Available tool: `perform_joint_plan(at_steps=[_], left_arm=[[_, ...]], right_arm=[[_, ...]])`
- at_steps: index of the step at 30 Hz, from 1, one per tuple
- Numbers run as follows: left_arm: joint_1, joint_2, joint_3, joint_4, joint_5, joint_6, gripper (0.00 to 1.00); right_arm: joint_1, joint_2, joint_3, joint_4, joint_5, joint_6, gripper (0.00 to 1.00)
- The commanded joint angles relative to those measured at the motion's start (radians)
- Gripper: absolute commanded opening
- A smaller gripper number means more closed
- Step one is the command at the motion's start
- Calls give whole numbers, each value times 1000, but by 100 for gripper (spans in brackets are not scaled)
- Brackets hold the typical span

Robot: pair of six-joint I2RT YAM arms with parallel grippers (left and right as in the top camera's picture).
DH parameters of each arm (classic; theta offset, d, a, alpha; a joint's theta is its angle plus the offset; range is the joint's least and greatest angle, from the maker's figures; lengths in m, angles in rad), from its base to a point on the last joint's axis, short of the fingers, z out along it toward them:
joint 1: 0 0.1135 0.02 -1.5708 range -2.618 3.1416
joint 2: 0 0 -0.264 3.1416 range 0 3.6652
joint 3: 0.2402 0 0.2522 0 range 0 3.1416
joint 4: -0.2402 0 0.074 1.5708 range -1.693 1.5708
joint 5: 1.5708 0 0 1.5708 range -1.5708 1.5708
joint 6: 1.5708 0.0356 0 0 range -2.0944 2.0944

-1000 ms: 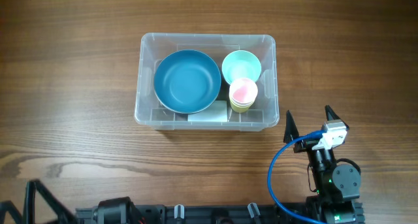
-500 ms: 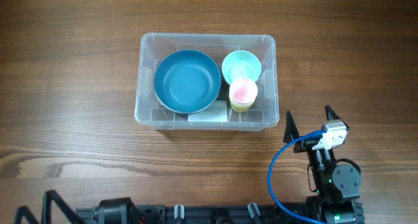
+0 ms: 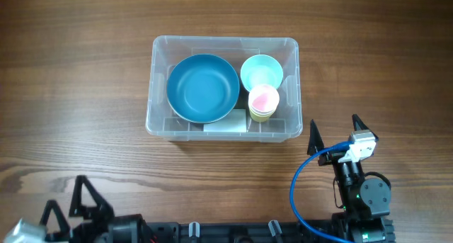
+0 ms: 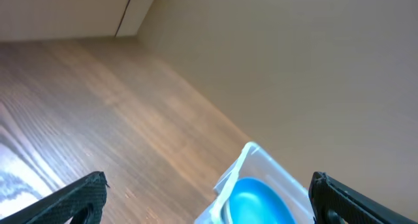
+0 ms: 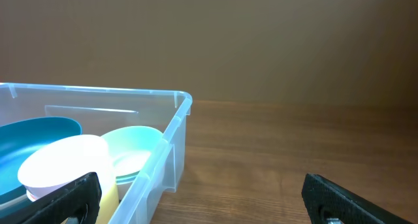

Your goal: Pack container

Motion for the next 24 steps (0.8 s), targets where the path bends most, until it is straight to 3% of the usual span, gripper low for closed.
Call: perform_joint_plan(at_steps=[1, 5, 15, 24], left_arm=[[-5, -13, -104, 81, 43, 4, 100], [-5, -13, -244, 243, 118, 4, 100], [-5, -14, -666, 850, 311, 5, 100], [-5, -14, -824, 963, 312, 122, 100]], right_arm=[[-5, -7, -9, 7, -16, -8, 100], [-5, -7, -9, 7, -16, -8, 100], [-5, -7, -9, 7, -16, -8, 100], [-5, -7, -9, 7, -16, -8, 100]])
